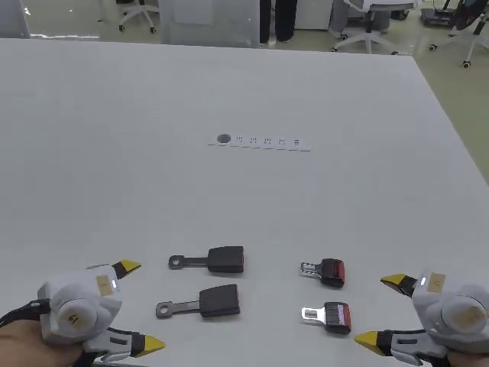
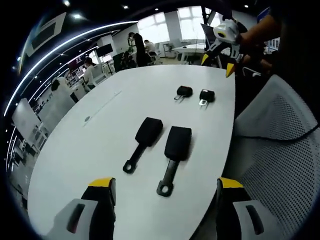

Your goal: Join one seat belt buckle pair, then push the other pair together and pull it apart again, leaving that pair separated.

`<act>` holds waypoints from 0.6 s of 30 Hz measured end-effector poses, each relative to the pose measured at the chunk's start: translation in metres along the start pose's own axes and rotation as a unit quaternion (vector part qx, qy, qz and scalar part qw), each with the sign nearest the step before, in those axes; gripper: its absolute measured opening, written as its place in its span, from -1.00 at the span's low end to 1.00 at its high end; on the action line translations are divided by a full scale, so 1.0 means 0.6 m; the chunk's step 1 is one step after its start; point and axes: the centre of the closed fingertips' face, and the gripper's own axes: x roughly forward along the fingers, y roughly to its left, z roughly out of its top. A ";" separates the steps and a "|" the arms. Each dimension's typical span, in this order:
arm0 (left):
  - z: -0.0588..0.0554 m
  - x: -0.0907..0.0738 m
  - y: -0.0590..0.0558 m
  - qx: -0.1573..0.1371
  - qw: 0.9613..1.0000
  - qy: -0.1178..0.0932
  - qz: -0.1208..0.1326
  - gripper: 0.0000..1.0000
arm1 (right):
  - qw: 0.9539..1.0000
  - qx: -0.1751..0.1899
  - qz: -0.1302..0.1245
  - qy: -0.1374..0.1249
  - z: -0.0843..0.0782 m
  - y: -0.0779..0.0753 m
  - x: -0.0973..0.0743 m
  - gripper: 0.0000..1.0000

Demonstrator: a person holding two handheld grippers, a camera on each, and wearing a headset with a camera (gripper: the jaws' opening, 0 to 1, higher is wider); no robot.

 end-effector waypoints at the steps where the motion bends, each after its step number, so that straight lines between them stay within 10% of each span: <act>1: 0.002 0.003 0.000 0.006 1.000 0.001 0.000 0.70 | 1.000 -0.004 0.003 0.002 -0.001 0.001 0.003 0.32; 18: 0.014 0.084 -0.010 0.054 0.997 0.042 -0.037 0.44 | 0.996 -0.061 0.049 0.041 -0.024 0.009 0.047 0.18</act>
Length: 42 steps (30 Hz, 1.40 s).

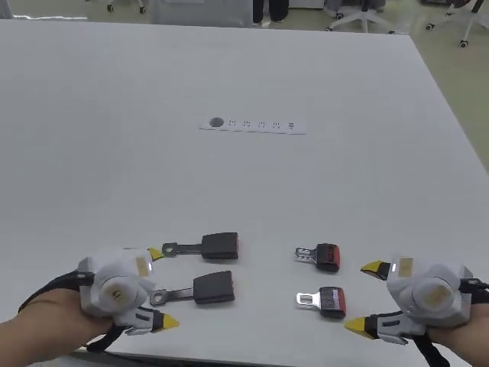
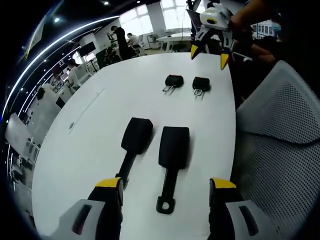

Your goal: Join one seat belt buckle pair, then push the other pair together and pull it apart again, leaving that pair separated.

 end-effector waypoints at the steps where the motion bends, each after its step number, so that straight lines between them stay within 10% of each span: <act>1: 0.000 0.004 -0.001 0.004 1.000 0.003 -0.003 0.43 | 1.000 -0.003 0.002 0.002 0.000 0.000 0.002 0.17; 11: 0.008 0.046 -0.024 0.004 0.999 0.030 -0.043 0.29 | 0.999 -0.030 0.024 0.021 -0.008 -0.001 0.025 0.05; 23: 0.011 0.070 -0.004 0.004 0.998 0.060 -0.037 -0.07 | 0.996 -0.059 0.061 0.037 -0.016 0.008 0.064 -0.03; 42: 0.017 0.105 -0.041 0.097 0.984 0.095 -0.117 -0.21 | 0.992 -0.057 0.093 0.059 -0.037 0.005 0.096 -0.14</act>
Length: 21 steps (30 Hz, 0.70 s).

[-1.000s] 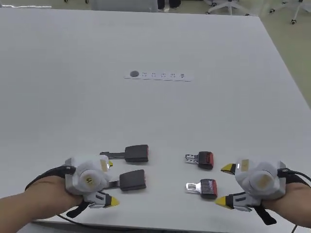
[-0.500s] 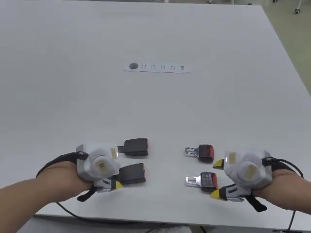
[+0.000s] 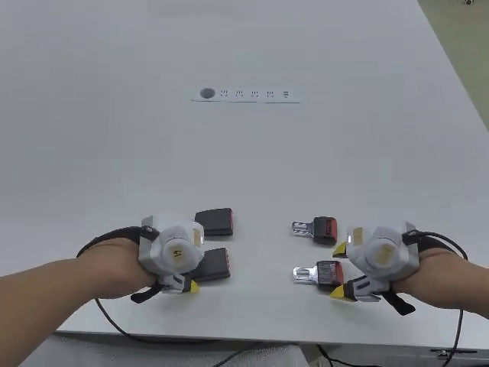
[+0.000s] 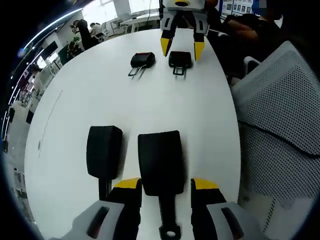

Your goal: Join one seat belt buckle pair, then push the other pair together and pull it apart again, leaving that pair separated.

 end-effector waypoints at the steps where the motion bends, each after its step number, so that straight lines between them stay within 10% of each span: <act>1: -0.001 0.001 0.000 0.003 1.000 0.002 -0.001 -0.23 | 1.000 0.000 0.002 0.000 0.001 0.001 0.000 -0.15; 21: 0.006 0.005 0.001 0.076 0.996 0.029 -0.032 -0.35 | 1.000 -0.023 0.009 0.020 0.002 0.000 0.013 -0.33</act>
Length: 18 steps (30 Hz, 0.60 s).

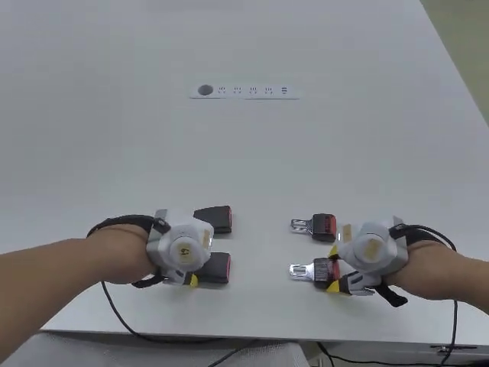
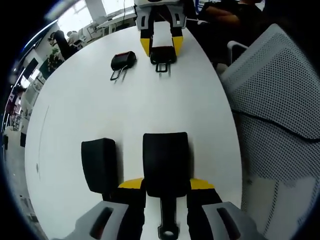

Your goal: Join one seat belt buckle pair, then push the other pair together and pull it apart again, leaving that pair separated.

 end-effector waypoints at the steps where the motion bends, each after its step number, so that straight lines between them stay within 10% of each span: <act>1: 0.000 0.000 0.000 -0.001 1.000 0.002 -0.002 -0.35 | 1.000 0.000 0.000 -0.001 0.000 0.000 0.000 -0.33; 18: -0.001 0.002 -0.003 -0.023 1.000 0.018 -0.002 -0.36 | 1.000 -0.005 -0.008 0.004 0.008 0.004 0.002 -0.33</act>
